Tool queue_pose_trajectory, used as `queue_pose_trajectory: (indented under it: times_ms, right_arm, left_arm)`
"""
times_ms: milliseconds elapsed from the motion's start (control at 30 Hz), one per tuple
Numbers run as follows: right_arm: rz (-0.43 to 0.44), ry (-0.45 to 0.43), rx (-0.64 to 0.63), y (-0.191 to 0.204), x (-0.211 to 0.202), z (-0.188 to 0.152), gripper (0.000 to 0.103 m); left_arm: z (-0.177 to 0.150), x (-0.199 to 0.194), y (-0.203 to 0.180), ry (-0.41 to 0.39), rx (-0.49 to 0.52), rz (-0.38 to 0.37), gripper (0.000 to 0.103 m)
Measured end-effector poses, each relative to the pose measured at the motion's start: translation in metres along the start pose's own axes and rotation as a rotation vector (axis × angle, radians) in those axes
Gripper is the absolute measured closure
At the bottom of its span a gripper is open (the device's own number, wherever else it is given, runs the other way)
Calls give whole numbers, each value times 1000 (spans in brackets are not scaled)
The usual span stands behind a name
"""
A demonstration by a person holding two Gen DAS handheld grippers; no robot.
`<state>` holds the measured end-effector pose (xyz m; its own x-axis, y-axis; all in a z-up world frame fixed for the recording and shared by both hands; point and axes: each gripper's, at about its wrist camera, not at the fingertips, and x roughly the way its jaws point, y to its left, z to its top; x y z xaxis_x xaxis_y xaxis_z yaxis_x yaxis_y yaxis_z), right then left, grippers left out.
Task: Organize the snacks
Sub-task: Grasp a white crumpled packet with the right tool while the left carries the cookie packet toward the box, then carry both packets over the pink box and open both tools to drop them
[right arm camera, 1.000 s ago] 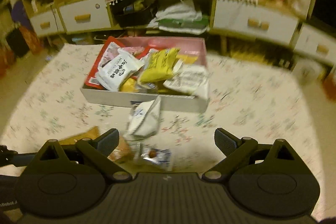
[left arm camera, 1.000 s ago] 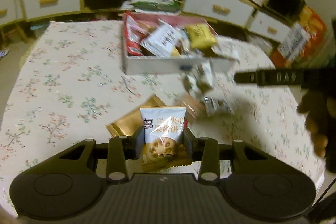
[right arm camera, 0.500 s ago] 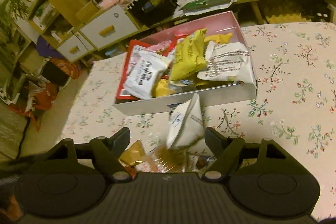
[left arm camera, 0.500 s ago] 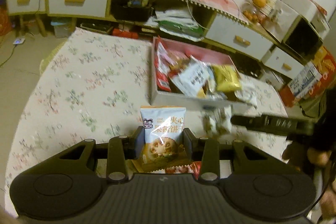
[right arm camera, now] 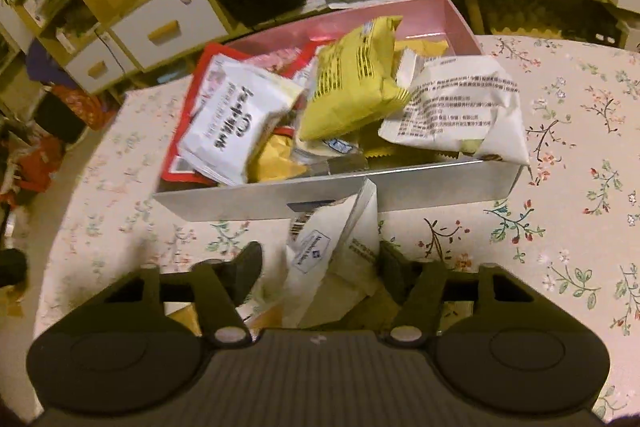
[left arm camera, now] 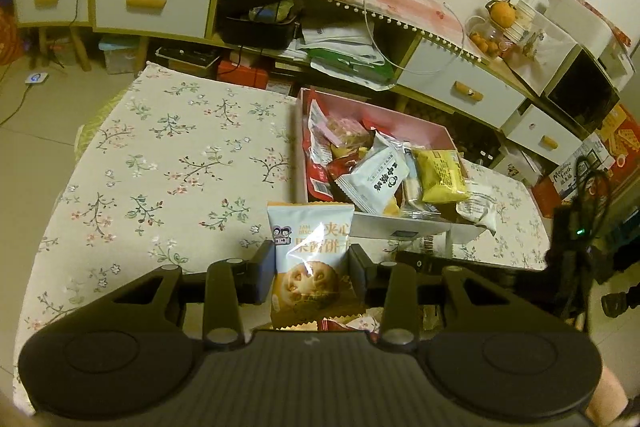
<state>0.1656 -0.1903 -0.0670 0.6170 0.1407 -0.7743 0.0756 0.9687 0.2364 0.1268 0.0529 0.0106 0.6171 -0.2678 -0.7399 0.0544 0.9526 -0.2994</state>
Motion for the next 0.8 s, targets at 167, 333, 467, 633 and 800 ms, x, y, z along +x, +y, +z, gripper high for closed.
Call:
queue_pose_trajectory:
  times_ms: [167,333,467,633,800]
  right_arm:
    - [-11,-19,-57,4,-6,-4,64]
    - [60,-44,-81,11,-29,-7,64]
    - [151,-91,-102,12,-52,-7,64]
    - [219,-142,-119,9,-70,-1,64]
    - [168,-174,-122,7,-71,13,64]
  left_arm:
    - [0,-1,2,-5,-1,6,59]
    - [1,-1,1,-10,-3,13,59]
    - [3,0,-1,-28,-1,31,59]
    - [15,11,-7,-47,1,30,59]
    - [31,32,-12,-66,-7,31,59]
